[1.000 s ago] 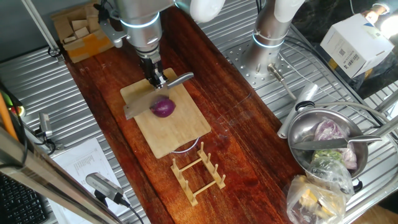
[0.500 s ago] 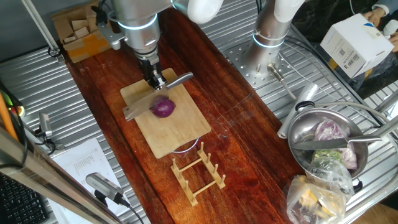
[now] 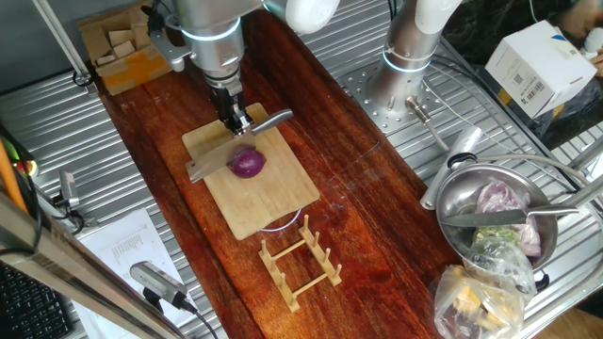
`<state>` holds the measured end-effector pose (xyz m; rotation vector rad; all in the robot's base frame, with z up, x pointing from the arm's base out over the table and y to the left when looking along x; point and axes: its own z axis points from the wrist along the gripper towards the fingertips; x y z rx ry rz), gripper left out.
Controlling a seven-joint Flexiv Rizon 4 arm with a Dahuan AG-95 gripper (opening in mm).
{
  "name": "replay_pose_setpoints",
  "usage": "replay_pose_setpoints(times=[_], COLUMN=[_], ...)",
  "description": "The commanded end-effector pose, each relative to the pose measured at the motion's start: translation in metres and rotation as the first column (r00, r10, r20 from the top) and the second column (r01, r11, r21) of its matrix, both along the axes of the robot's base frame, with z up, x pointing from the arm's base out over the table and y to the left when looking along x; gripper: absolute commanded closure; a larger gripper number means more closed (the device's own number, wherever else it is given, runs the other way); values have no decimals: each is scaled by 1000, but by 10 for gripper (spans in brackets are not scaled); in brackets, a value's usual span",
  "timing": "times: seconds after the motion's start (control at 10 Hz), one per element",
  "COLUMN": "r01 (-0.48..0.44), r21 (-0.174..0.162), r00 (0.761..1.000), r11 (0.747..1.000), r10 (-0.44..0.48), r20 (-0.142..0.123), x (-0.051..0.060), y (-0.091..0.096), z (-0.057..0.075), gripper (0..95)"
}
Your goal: Chop the onions
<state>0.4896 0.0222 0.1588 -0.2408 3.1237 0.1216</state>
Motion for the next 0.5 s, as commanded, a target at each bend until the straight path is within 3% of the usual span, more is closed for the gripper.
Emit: replay_pose_setpoints(times=[0.1, 0.5], r01=[-2, -1], r21=[1, 4], r00=[1000, 1000], r11=[1000, 1000], r10=[2, 1], r20=[0, -10], x=[2, 1], y=[4, 3], z=[-32, -24], gripper=[950, 950])
